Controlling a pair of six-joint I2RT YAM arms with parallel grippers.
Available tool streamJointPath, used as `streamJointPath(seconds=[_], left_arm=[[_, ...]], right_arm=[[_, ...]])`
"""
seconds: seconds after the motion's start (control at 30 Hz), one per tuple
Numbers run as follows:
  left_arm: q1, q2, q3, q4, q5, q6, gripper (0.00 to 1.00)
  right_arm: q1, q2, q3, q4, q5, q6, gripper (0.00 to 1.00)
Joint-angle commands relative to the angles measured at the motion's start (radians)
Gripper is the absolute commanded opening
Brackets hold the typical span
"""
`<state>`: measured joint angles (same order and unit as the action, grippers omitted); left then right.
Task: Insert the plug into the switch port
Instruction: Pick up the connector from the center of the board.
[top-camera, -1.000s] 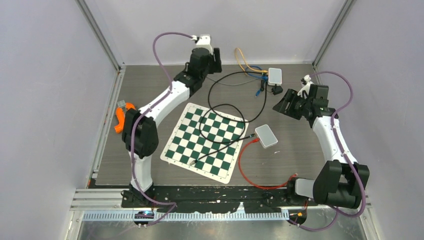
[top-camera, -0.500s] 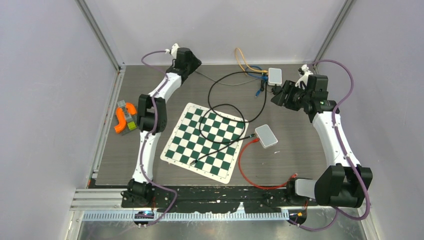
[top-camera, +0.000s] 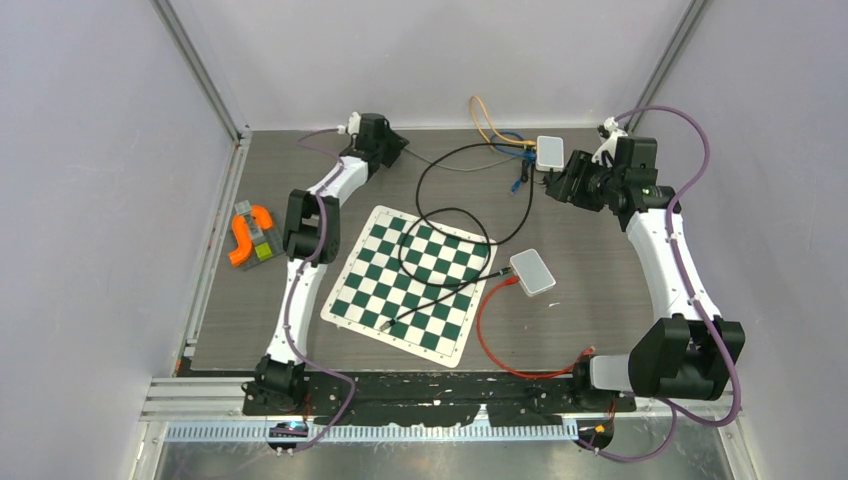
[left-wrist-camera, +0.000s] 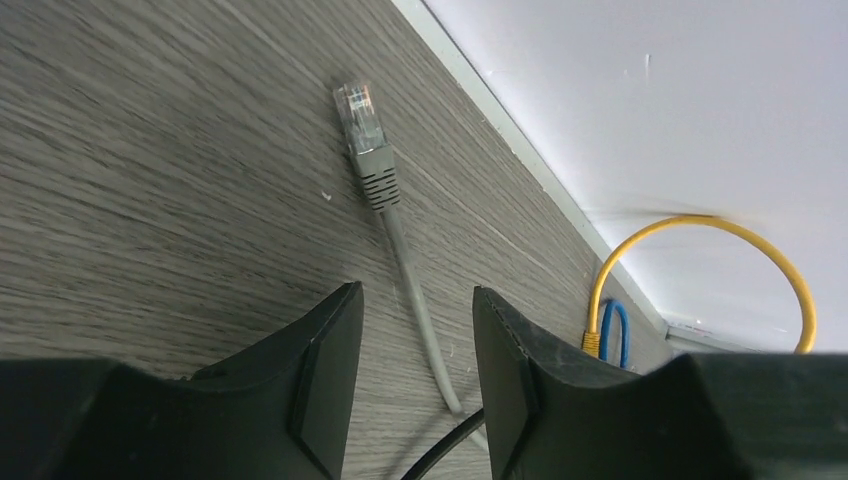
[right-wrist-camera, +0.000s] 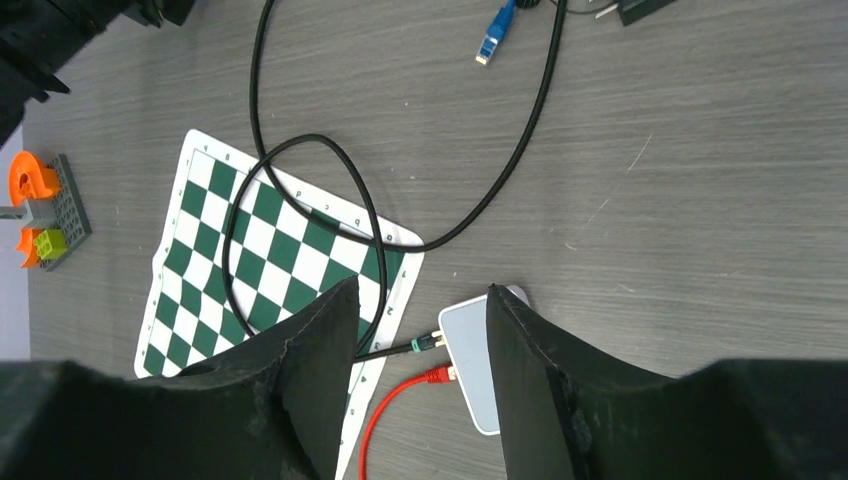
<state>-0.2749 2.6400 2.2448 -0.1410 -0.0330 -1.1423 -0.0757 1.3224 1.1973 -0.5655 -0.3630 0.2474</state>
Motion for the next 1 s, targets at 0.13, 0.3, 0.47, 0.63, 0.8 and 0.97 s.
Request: streamJointPath(seconds=[0.13,0.3,0.47,0.63,0.8,0.97], left_arm=[[0.001,0.014,0.013,0.108,0.083,-0.115,0.45],[0.002,0.021,0.034,0.230,0.160,-0.101,0.44],[-0.005,0.031,0.032,0.345,0.153,-0.106,0.46],[-0.011,0.087,0.076,0.378,0.157,-0.179,0.46],[-0.029,0.148,0.146,0.321,0.167,-0.235,0.45],[-0.044,0.147,0.110,0.256,0.180,-0.254,0.44]], right_arm=[[0.005,-0.028,0.066,-0.006,0.013,-0.010,0.55],[0.004,-0.041,0.057,-0.006,0.022,-0.016,0.55],[0.005,-0.047,0.043,0.014,0.016,-0.006,0.56],[0.005,-0.046,0.038,0.025,0.007,-0.005,0.56],[0.004,-0.042,0.061,0.014,0.009,-0.009,0.56],[0.005,-0.055,0.104,-0.003,0.002,-0.008,0.56]])
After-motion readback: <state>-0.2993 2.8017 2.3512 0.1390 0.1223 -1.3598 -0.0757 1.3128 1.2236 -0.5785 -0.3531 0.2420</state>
